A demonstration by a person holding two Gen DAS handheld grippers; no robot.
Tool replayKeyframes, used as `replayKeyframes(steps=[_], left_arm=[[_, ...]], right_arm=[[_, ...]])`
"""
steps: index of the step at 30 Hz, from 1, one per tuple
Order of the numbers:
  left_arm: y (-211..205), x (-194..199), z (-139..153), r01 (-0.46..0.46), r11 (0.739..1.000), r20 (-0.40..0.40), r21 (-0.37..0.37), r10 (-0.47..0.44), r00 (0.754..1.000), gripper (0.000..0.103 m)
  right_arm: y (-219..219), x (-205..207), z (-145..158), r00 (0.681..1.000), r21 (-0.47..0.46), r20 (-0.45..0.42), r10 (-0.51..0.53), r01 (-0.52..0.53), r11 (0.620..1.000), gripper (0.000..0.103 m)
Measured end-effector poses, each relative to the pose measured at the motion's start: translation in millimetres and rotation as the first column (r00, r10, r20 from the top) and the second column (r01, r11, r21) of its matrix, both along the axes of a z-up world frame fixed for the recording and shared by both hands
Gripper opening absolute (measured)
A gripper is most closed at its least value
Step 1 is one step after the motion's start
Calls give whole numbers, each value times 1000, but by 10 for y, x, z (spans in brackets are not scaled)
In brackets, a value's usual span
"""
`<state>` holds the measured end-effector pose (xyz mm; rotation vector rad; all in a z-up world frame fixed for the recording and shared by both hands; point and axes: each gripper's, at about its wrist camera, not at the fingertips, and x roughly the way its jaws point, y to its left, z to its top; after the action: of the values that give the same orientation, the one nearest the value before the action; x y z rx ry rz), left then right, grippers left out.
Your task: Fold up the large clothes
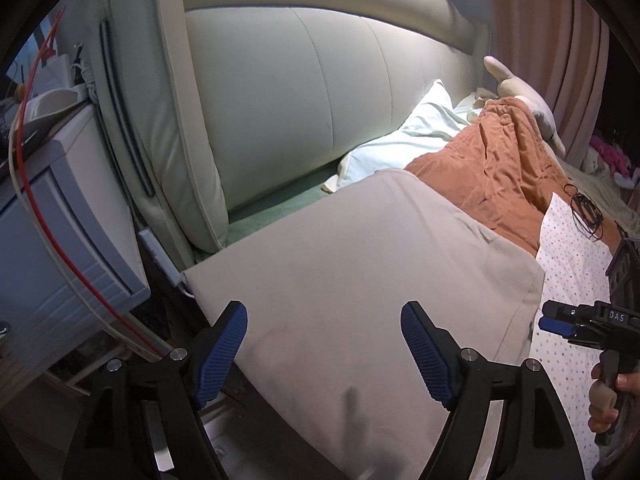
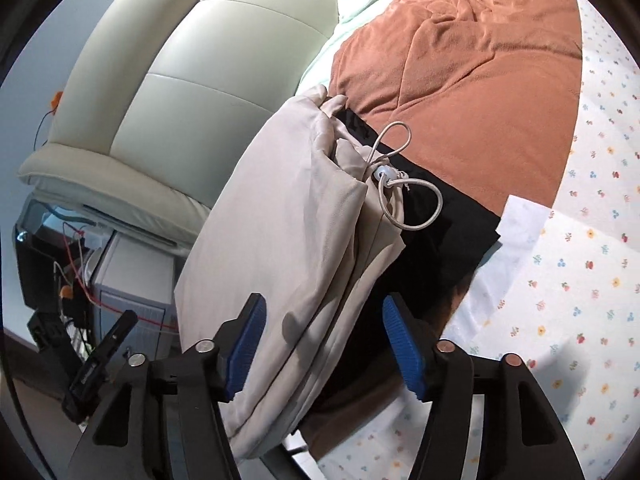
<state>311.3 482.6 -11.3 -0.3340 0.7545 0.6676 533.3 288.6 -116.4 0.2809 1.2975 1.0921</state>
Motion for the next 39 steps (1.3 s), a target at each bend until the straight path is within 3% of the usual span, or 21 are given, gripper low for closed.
replayKeyframes(steps=[4,5,9,14,25,39], left_arm=[[-148,-108,25,-11,1000,18,-23,11,1000,83],[-188,-130,47,-13,999,25,-29,13,1000,85],[-428,-268,177,-10,1000,67,-25,12,998,98],[-722,-384,323,6,999,95,-34,-3,996,98],[-1284,-806,565,18,1000,146,-23,-14,989,98],[-2076,-1306,731,62,997,207,43,-70,976,98]], right_arm=[[-168,-94,228,998,-17,63,15,-14,1000,74],[-216,-125,289,997,-21,78,16,-15,1000,80],[-410,-262,576,988,-32,151,33,-28,999,88],[-660,-463,901,976,-27,214,47,-42,999,102],[-1338,-858,1443,943,-21,329,41,-36,999,102],[-2261,-1424,1814,886,1,464,-10,11,1000,102]])
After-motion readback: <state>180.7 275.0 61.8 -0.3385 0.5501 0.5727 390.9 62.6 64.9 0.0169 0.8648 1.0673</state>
